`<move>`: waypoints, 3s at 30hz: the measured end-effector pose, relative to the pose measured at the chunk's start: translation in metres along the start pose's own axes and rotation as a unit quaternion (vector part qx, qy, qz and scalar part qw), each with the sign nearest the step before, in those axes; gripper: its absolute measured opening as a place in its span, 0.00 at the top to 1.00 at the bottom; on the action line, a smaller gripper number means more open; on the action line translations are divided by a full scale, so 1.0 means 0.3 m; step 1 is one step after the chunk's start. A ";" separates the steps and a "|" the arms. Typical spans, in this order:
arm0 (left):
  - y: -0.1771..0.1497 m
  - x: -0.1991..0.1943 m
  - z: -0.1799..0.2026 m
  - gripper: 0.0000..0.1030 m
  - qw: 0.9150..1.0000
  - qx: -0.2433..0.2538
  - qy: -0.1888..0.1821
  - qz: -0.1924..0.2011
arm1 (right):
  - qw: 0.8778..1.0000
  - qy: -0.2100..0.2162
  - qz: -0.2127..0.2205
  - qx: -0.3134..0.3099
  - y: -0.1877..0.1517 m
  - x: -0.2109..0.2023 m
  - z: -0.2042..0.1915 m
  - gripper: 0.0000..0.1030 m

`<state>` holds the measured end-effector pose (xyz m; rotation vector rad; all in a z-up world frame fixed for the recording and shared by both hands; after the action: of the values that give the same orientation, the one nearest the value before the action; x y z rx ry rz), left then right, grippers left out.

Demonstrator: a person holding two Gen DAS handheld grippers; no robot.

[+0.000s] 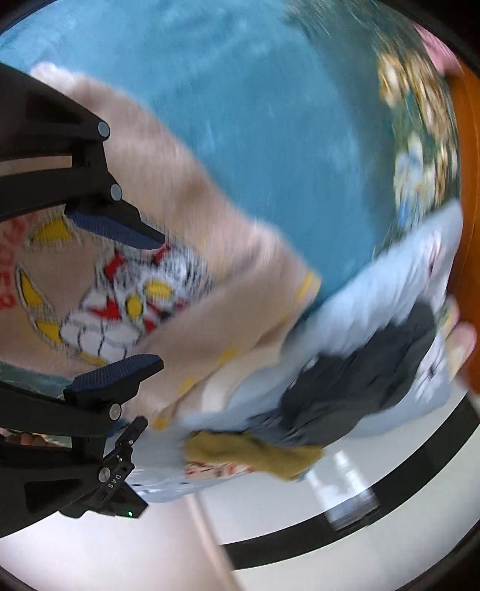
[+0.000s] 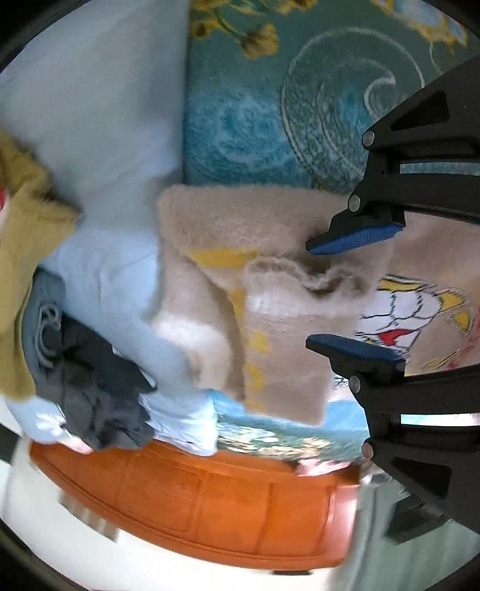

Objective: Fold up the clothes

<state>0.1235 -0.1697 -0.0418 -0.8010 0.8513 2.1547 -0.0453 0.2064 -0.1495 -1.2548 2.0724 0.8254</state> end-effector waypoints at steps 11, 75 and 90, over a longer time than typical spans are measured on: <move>-0.014 -0.039 -0.175 0.38 0.993 -0.108 -0.034 0.017 | 0.998 -0.037 -0.002 -0.045 0.008 0.044 -0.124 0.93; 0.030 0.125 -0.436 0.28 0.965 -0.047 0.091 -0.240 | 0.990 0.029 -0.134 -0.022 -0.490 -0.079 0.166 0.60; -0.065 0.147 -0.336 0.38 0.929 0.135 0.102 -0.329 | 0.976 0.067 -0.204 -0.032 -0.587 0.005 0.076 0.78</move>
<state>0.1414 -0.2184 -0.1406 -1.0035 0.8096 1.3518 0.1173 0.1579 -0.2023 -1.7360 1.8026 0.6344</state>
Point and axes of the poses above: each gripper's, at about its wrist camera, not at the fingertips, and x roughly the way its jaws point, z to its right, y to its top, the point moved 1 cm from there along x, roughly the way its jaws point, and after that the axes turned 4 degrees about z, right-handed, at the moved point
